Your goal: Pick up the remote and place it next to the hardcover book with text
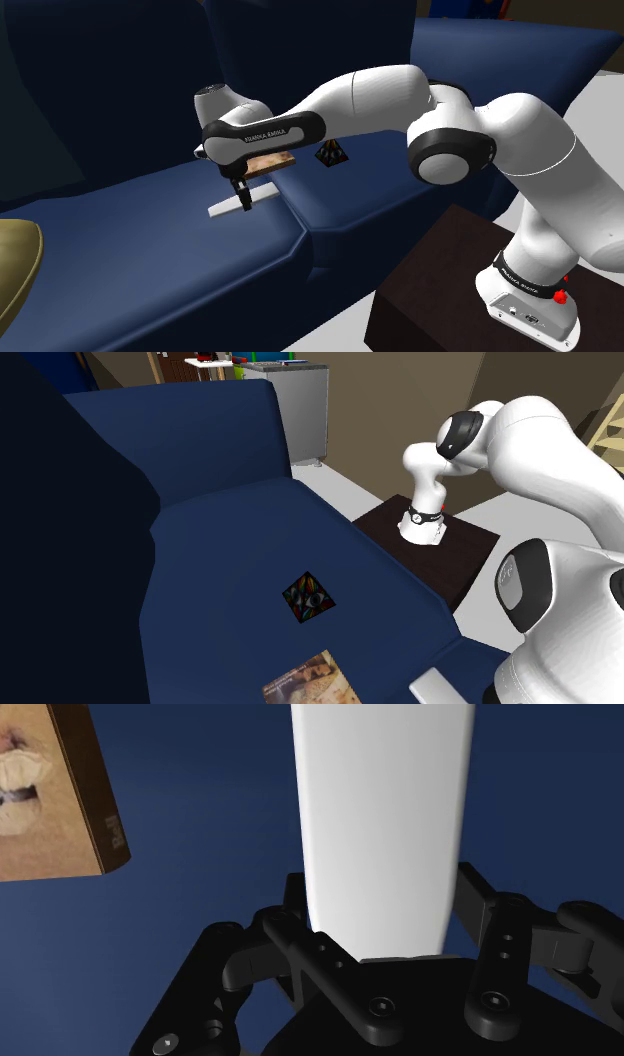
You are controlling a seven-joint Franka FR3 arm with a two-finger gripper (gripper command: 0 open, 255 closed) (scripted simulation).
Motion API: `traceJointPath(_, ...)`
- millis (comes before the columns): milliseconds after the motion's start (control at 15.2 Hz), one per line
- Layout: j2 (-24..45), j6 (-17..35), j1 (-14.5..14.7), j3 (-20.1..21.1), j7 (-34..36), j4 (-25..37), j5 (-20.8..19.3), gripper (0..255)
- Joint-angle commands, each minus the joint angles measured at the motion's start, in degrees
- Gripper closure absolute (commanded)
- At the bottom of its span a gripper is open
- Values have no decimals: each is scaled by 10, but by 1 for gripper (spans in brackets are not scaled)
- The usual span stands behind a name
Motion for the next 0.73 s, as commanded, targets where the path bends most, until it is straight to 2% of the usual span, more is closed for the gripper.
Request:
traceJointPath(0,0,0,0,0,0,0,0,255)
traceJointPath(132,0,0,0,0,0,0,0,255)
traceJointPath(198,0,0,0,0,0,0,0,0)
traceJointPath(528,0,0,0,0,0,0,0,0)
traceJointPath(660,-5,-35,-3,-1,3,31,-2,0)
